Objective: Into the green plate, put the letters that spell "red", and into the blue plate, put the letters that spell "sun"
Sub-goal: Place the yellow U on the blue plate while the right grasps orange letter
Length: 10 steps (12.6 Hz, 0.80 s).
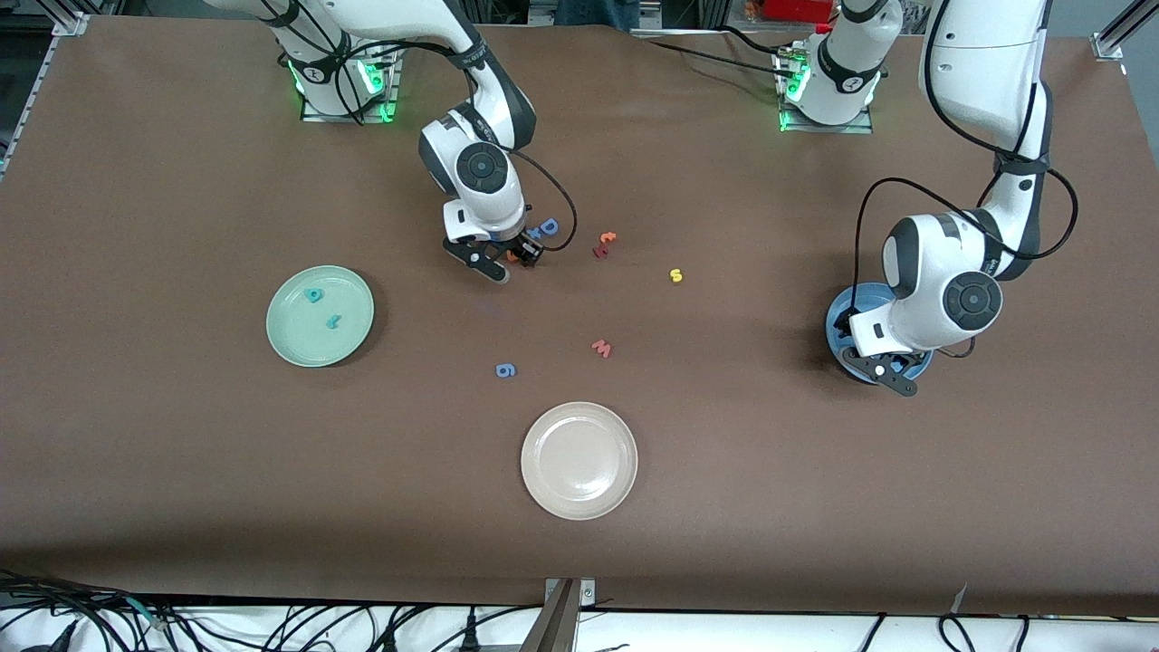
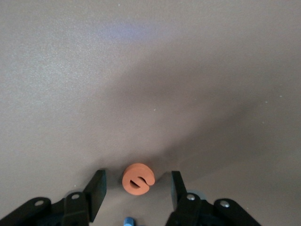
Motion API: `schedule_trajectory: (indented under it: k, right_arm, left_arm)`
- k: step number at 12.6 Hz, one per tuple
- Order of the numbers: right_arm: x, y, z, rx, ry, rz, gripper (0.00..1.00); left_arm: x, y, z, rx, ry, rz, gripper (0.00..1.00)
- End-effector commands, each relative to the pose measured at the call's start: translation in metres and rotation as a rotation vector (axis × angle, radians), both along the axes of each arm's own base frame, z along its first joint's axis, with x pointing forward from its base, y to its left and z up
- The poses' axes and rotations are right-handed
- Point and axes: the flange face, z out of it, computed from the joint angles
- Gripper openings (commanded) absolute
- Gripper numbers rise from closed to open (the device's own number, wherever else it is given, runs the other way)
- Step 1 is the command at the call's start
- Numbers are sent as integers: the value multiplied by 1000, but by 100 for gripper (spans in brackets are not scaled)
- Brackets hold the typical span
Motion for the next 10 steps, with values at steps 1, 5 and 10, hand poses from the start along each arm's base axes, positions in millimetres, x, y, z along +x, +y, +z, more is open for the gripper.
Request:
schedule_trajectory:
  k: [1,5,10]
  right_arm:
    - [-7,0,-5,11,-21,-15,60]
    - [-5,0,-1,13,-21,-16,18]
    - [23,-18,39,-10,-6,34,9]
  left_arm:
    - [-2,-42,26,-53,-28,16,100]
    - [-24,-127,34,-76,24,247,100]
    - [-62,-226,54,-71,21,434,100]
